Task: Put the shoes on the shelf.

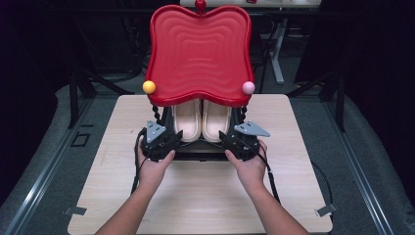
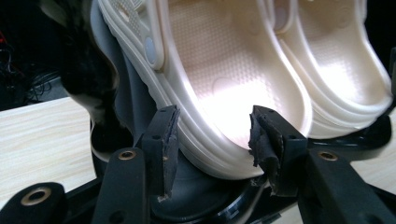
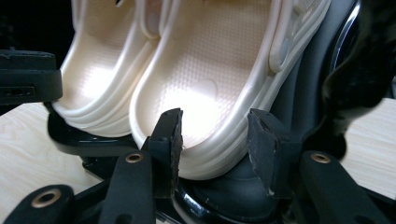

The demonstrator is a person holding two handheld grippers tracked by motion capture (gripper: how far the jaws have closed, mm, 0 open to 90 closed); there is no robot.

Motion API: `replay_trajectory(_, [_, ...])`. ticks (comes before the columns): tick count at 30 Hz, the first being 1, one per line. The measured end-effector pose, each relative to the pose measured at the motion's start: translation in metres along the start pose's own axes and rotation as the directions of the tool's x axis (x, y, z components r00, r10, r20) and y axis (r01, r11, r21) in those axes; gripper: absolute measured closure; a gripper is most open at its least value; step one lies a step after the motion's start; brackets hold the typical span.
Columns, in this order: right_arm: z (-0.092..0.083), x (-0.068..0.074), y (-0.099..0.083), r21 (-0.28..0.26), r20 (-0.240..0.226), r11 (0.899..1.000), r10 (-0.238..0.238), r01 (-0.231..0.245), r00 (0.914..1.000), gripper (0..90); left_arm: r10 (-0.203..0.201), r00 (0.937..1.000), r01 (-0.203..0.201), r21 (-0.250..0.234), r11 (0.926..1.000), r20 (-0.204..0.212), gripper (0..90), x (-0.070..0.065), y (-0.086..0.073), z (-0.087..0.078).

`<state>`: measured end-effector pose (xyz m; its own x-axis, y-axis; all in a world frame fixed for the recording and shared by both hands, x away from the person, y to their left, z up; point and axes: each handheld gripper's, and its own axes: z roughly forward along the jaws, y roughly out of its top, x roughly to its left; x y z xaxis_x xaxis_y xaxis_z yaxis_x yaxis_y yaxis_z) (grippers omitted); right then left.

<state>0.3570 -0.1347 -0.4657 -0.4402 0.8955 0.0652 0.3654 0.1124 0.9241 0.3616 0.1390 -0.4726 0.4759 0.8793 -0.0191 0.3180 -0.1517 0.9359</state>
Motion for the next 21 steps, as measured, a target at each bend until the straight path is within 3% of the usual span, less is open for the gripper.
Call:
replay_trajectory(6, [-0.012,0.003,-0.001,-0.022,-0.008,0.999,-0.027,0.027,0.9996,54.4,0.003,0.9999,-0.003,-0.013,0.9999,0.013,51.6,-0.002,-0.001,-0.011])
replay_trajectory(13, [-0.029,0.003,-0.005,-0.018,-0.024,0.999,-0.052,0.051,0.9984,53.9,0.045,0.9981,-0.044,-0.022,0.9988,0.043,50.6,-0.003,-0.006,-0.024])
replay_trajectory(17, [-0.037,0.006,-0.009,-0.029,-0.046,0.997,-0.066,0.065,0.9968,52.8,0.047,0.9975,-0.045,-0.026,0.9986,0.054,49.1,-0.002,-0.013,-0.033])
replay_trajectory(21, [-0.043,0.01,-0.014,-0.035,-0.035,0.995,-0.097,0.096,0.9947,51.9,0.048,0.9966,-0.045,-0.038,0.9983,0.067,48.2,-0.002,-0.018,-0.04])
